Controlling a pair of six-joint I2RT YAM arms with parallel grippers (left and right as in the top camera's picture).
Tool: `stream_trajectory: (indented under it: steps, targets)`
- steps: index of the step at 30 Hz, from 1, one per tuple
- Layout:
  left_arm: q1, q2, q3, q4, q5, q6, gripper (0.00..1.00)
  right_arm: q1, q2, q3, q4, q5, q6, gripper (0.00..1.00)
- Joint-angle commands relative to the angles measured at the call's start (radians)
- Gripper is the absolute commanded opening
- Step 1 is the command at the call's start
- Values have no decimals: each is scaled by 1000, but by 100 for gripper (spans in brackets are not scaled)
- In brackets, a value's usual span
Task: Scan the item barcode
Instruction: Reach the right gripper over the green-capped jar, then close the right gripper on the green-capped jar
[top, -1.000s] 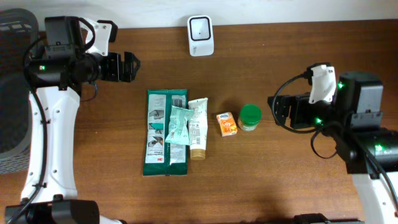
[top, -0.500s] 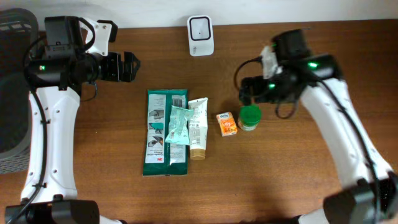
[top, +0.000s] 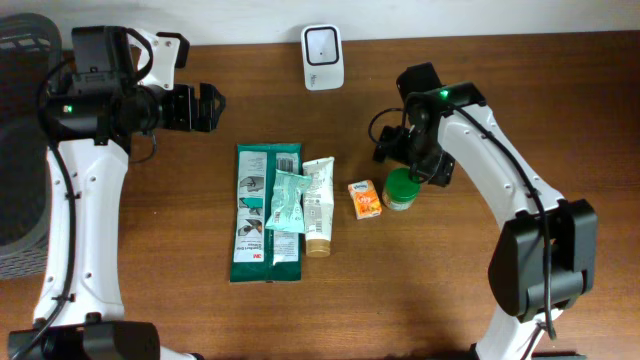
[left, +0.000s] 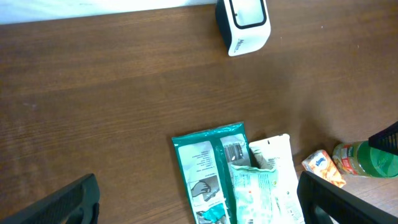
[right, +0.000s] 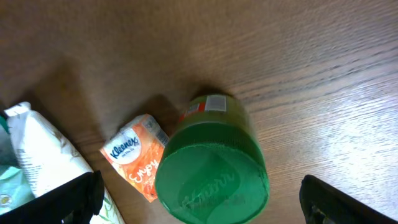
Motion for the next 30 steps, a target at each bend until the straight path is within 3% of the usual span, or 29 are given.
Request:
stream_trajectory:
  steps: [1, 4, 6, 10, 14, 17, 19, 20, 24, 30]
  targets:
    - [5, 0, 16, 0, 0, 16, 99, 5, 30, -71, 43, -62, 14, 98]
    - [5, 0, 16, 0, 0, 17, 99, 5, 34, -103, 45, -55, 6, 98]
    - [5, 0, 16, 0, 0, 17, 99, 2, 32, -103, 43, -54, -43, 72]
    - [5, 0, 16, 0, 0, 17, 99, 2, 31, -72, 32, -58, -121, 67]
    - [5, 0, 16, 0, 0, 16, 99, -10, 30, 62, -39, -58, -471, 55]
    - [5, 0, 16, 0, 0, 16, 99, -10, 30, 77, -34, -49, -801, 52]
    - [5, 0, 16, 0, 0, 16, 99, -10, 30, 77, -29, 61, -971, 44]
    - [5, 0, 16, 0, 0, 16, 99, -10, 35, 77, -31, 98, -1101, 45]
    - [5, 0, 16, 0, 0, 17, 99, -10, 38, 77, -31, 105, -1394, 55]
    - [5, 0, 16, 0, 0, 16, 99, -10, 40, -24, -9, 98, -1543, 60]
